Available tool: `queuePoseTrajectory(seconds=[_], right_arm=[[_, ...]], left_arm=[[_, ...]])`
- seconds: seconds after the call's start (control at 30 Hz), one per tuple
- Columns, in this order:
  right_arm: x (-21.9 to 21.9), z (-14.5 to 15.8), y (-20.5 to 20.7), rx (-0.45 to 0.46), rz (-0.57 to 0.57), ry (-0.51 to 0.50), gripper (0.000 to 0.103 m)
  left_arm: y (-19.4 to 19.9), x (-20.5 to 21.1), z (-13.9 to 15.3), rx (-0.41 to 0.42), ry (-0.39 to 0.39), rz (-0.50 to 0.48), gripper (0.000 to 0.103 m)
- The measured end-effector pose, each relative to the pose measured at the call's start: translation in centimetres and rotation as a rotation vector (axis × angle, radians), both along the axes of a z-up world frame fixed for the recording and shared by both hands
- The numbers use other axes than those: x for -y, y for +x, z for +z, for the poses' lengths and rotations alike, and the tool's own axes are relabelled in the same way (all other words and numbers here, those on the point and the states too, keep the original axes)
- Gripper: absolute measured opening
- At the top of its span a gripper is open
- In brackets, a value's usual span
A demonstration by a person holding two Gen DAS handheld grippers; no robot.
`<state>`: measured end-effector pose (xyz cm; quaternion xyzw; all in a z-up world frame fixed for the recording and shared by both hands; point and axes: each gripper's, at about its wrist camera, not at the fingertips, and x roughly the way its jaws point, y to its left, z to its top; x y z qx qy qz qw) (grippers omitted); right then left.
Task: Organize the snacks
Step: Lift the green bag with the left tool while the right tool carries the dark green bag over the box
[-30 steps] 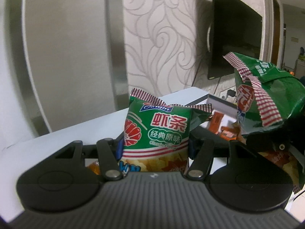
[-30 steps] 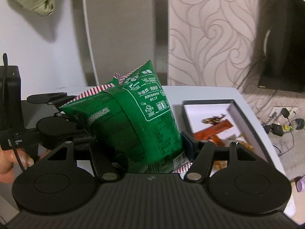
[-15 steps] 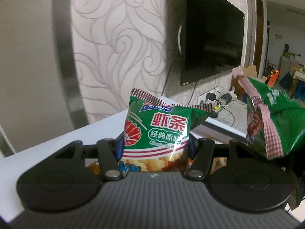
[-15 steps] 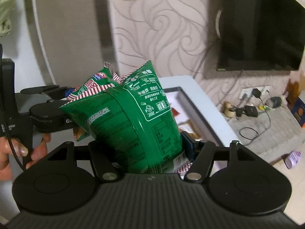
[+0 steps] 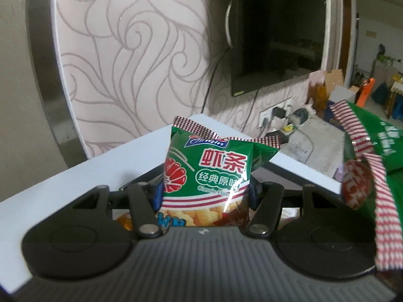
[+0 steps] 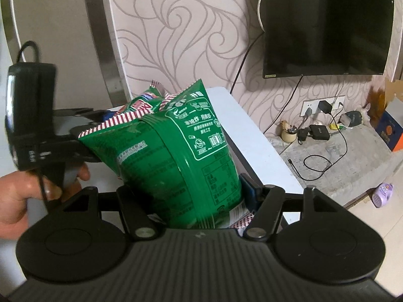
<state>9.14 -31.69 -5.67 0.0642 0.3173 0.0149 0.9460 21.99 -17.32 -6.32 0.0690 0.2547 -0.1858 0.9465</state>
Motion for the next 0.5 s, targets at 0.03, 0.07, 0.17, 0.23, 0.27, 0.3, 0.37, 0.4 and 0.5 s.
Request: queuePoseTrajectory(seconds=[0.03,0.07,0.17,0.23,0.27,0.3,0.37,0.4,0.5], right_arm=[[-0.1,-0.2,0.3,0.0,0.002,-0.006,0.07],[-0.2,-0.4,0.6,-0.002,0.004,-0.01,0.07],[-0.3,-1.0,1.2,-0.01,0.004,-0.019,0.07],[-0.3,-1.4,1.6,-0.019,0.009,-0.027,0.07],[-0.4,-1.6,1.7,-0.022,0.012,-0.04,0.07],[-0.5,-1.8,1.7,-0.025,0.015,-0.056,0.07],[-0.6,-2.3,1.9,-0.039,0.017,-0.08,0.07],[-0.6,-2.5,2.1,-0.047,0.016,-0.091,0.07],[-1.2,-3.3,2.9,-0.073,0.024,-0.137,0.07]], left_arm=[[0.4,0.0,-0.2,-0.005,0.006,0.006,0.062],[0.6,0.0,-0.5,-0.008,0.013,0.011,0.062],[1.5,0.0,-0.9,-0.018,0.027,0.024,0.062],[1.9,-0.4,-1.2,-0.026,0.024,0.032,0.062],[2.2,-0.5,-1.2,-0.025,0.024,0.034,0.062],[2.3,-0.5,-1.2,-0.021,0.024,0.028,0.062],[2.3,-0.3,-1.3,-0.019,0.027,0.012,0.062],[2.4,-0.1,-1.3,-0.022,0.025,0.002,0.062],[2.4,0.6,-1.4,-0.03,0.02,-0.019,0.062]])
